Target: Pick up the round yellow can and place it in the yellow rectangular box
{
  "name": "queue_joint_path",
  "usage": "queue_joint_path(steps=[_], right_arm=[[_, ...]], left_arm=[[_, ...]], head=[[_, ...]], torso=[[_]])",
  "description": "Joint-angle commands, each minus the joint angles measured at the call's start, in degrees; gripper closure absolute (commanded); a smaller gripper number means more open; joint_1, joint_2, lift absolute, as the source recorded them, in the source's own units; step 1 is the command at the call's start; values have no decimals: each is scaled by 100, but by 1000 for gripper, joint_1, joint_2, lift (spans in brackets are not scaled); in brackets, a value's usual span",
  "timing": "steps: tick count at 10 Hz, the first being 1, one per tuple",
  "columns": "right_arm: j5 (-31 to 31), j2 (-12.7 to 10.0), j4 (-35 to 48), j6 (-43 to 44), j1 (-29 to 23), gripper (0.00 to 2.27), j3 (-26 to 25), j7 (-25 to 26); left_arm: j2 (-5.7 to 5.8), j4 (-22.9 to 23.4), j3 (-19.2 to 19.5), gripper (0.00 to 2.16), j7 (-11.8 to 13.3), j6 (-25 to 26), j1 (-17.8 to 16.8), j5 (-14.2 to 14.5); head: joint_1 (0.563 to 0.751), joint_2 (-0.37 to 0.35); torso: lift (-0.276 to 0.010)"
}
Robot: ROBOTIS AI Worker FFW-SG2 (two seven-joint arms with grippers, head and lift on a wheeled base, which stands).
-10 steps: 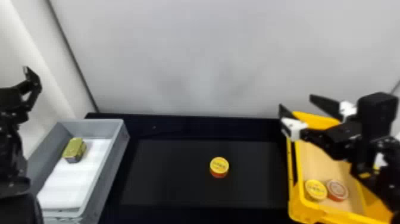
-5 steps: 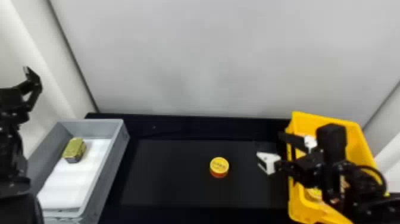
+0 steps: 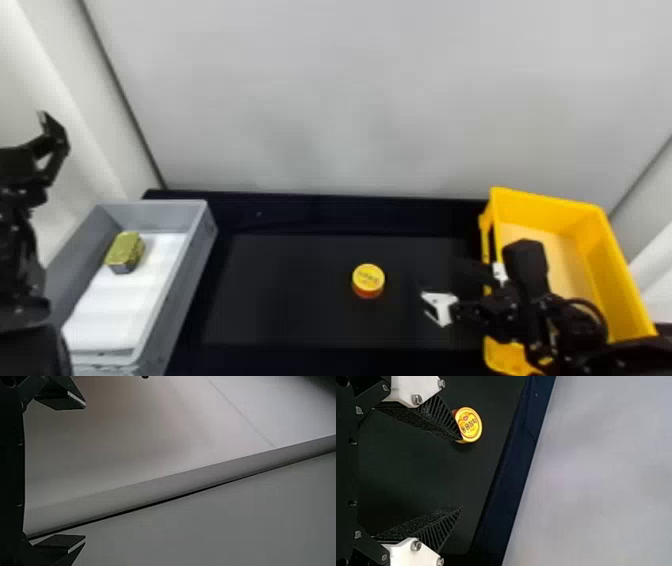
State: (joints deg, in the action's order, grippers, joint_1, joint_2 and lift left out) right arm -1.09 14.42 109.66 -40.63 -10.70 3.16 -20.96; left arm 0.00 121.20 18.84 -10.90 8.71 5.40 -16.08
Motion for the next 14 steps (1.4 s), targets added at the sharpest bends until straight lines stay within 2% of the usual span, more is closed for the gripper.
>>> queue_joint_path(steps=[1, 7, 9, 14], right_arm=[[-14, -9, -524, 150, 287, 219, 238, -129], [-172, -35, -1210, 62, 876, 203, 748, -349], [-163, -88, -1588, 194, 1088, 79, 967, -551], [-155, -308, -2475, 590, 1474, 70, 1099, -639]], left_arm=[[-15, 0, -11, 98, 0, 0, -4, 0], [-15, -8, -37, 96, 0, 9, -13, 0], [-15, -17, -46, 98, 0, 9, -13, 0], [-15, -26, -64, 98, 0, 9, -22, 0]], head=[[694, 14], [694, 14], [694, 14], [694, 14]], torso=[[-60], [-60], [-60], [-60]])
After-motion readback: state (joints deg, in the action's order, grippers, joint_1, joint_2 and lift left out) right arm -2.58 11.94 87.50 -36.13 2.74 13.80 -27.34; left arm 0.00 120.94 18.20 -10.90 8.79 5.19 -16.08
